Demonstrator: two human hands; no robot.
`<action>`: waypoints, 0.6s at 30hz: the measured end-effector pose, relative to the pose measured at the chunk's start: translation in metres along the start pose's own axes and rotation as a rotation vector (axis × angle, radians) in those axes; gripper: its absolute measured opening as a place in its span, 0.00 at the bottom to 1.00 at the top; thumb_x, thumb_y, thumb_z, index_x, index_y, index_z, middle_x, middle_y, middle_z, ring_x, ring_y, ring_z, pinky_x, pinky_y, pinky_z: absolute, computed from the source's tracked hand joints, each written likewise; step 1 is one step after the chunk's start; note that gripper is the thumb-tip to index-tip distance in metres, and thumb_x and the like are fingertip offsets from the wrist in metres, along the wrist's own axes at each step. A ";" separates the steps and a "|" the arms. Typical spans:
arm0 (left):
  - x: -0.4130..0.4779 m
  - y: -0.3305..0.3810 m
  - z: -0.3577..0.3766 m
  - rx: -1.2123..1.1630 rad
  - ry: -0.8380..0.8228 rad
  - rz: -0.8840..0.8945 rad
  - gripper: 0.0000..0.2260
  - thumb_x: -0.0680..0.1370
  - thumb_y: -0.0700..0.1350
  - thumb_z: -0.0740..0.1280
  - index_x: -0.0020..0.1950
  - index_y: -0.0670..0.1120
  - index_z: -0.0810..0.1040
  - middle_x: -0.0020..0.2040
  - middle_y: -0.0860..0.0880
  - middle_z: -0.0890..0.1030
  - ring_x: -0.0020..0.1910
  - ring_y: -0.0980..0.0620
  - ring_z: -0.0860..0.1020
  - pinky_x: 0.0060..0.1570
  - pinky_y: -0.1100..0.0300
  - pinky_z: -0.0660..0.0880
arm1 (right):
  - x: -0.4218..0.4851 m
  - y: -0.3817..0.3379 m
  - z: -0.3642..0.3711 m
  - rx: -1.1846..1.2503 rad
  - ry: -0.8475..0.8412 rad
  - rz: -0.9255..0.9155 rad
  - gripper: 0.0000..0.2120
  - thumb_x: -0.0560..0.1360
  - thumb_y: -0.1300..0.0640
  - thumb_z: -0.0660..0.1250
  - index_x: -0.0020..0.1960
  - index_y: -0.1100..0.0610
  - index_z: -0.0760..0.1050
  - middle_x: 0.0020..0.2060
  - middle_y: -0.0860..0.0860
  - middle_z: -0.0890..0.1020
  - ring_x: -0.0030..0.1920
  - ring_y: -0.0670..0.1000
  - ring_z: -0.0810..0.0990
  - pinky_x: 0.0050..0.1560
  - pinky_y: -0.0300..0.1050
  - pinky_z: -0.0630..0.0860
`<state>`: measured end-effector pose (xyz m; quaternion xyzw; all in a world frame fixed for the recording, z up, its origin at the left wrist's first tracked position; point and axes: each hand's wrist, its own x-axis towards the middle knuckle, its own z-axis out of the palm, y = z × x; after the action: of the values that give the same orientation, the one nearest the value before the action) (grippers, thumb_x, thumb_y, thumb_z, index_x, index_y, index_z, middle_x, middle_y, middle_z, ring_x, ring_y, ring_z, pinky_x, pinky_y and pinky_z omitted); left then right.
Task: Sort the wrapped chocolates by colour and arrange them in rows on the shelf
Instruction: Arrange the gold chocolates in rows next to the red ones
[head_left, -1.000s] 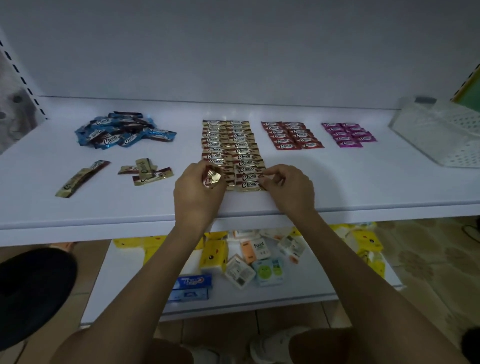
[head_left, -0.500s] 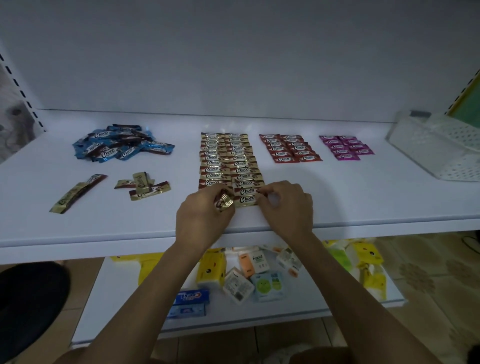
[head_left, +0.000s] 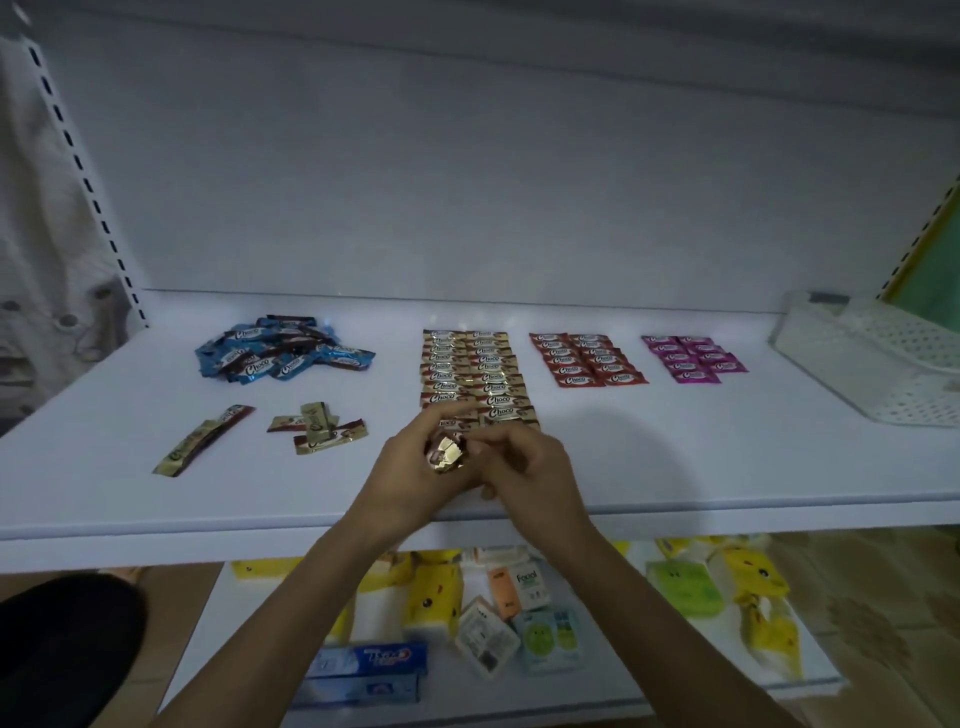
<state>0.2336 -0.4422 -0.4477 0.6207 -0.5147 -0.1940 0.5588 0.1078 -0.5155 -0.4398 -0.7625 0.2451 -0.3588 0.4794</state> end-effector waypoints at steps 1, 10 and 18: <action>0.000 -0.001 -0.006 0.031 -0.011 0.003 0.21 0.70 0.41 0.76 0.57 0.59 0.76 0.54 0.63 0.79 0.54 0.68 0.76 0.50 0.74 0.70 | 0.002 -0.003 0.002 0.049 -0.001 0.031 0.05 0.77 0.63 0.66 0.47 0.56 0.80 0.35 0.50 0.81 0.29 0.43 0.78 0.32 0.35 0.74; -0.003 -0.011 -0.042 0.161 -0.034 -0.050 0.27 0.65 0.46 0.80 0.61 0.57 0.76 0.48 0.57 0.82 0.46 0.60 0.79 0.47 0.68 0.74 | 0.008 -0.018 0.022 0.109 -0.102 0.148 0.06 0.76 0.61 0.68 0.40 0.56 0.79 0.29 0.52 0.80 0.26 0.45 0.77 0.26 0.33 0.69; 0.003 -0.013 -0.049 -0.075 -0.046 -0.225 0.04 0.76 0.39 0.69 0.42 0.42 0.80 0.31 0.42 0.79 0.22 0.54 0.67 0.21 0.66 0.63 | 0.013 0.000 0.004 0.223 0.075 0.300 0.05 0.77 0.62 0.67 0.43 0.61 0.78 0.28 0.53 0.78 0.23 0.47 0.73 0.24 0.39 0.71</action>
<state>0.2801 -0.4229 -0.4434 0.6486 -0.4466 -0.2890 0.5444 0.1191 -0.5228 -0.4366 -0.6455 0.3325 -0.3364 0.5996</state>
